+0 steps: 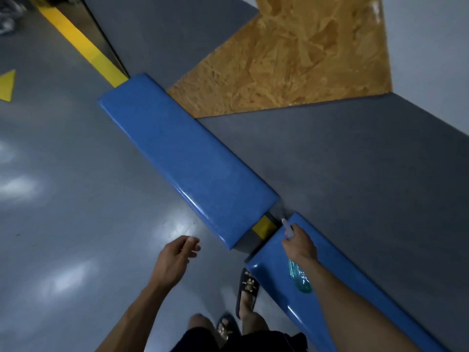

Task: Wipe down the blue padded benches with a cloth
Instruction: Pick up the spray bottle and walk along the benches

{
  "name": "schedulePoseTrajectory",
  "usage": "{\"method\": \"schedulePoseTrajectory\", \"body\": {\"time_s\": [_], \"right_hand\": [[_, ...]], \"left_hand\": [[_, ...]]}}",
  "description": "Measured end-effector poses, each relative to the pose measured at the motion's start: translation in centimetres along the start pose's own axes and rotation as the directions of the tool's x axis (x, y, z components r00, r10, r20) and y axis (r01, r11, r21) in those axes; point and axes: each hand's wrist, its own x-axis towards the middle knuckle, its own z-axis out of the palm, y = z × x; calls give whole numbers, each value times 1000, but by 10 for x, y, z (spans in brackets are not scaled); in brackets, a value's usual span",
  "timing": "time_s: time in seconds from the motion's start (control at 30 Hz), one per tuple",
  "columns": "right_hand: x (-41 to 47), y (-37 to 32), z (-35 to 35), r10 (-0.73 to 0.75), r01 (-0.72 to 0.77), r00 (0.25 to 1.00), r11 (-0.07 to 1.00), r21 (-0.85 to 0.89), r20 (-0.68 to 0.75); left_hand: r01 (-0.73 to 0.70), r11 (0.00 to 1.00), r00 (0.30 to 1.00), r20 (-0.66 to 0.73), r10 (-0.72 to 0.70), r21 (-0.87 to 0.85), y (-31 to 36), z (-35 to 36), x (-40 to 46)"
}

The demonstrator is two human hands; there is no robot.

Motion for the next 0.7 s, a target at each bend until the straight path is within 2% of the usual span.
{"method": "schedulePoseTrajectory", "body": {"time_s": [0.1, 0.3, 0.47, 0.6, 0.7], "right_hand": [[8, -16, 9, 10, -10, 1000, 1000, -29, 15], [-7, -43, 48, -70, 83, 988, 992, -94, 134], [-33, -75, 102, 23, 4, 981, 990, -140, 191], [-48, -109, 132, 123, -94, 980, 979, -181, 159], [-41, -137, 131, 152, -146, 980, 988, -55, 126]], "left_hand": [[0, 1000, 1000, 14, 0, 4, 7, -15, 22], [-17, 1000, 997, 81, 16, 16, 9, -45, 72], [-63, 996, 983, 177, 52, 56, 5, -83, 117], [-100, 992, 971, 223, 80, 79, 4, -126, 148], [-119, 991, 967, 236, 100, 68, 6, -158, 170]]}}
